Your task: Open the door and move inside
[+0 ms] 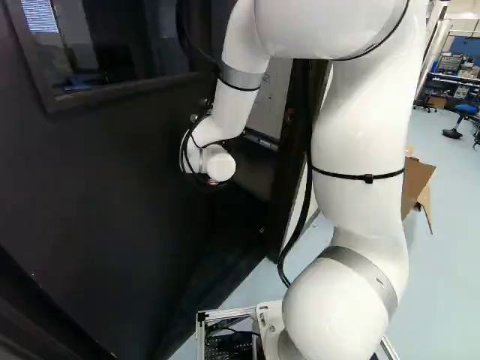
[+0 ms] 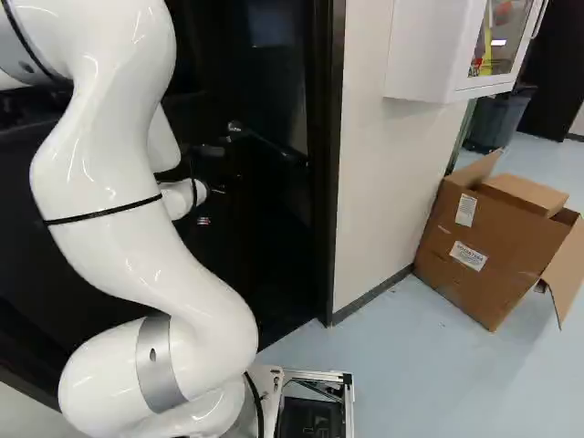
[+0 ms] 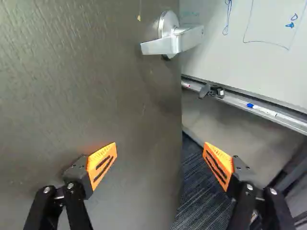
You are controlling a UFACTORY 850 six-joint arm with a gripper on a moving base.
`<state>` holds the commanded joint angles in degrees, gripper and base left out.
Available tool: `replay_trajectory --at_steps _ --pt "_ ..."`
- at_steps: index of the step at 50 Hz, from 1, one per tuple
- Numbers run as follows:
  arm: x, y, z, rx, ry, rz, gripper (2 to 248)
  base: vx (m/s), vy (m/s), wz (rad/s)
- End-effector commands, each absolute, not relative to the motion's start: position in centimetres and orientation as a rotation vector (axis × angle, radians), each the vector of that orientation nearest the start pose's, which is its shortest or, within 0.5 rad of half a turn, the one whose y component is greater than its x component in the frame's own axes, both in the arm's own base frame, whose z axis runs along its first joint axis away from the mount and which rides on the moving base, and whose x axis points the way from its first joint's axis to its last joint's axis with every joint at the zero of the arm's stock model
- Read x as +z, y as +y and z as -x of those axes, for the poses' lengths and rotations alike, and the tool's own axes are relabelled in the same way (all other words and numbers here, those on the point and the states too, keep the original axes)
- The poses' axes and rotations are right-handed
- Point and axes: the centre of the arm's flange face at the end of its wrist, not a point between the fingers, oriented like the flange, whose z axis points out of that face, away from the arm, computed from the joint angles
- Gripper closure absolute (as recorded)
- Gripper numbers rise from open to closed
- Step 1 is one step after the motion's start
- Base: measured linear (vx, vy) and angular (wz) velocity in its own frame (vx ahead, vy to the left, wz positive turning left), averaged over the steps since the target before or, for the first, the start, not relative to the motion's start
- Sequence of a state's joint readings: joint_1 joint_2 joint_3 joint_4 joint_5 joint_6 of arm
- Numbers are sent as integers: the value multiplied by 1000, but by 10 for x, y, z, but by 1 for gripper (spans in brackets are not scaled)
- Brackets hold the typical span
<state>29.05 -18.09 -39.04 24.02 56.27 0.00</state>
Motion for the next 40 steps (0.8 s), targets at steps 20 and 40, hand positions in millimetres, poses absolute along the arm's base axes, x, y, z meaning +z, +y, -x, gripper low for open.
replay_trajectory --at_steps 20,40 --pt "366 241 -456 -1793 -40 2318 3 0 0 0" --pt "364 271 -467 -1785 -78 2286 3 0 0 0"
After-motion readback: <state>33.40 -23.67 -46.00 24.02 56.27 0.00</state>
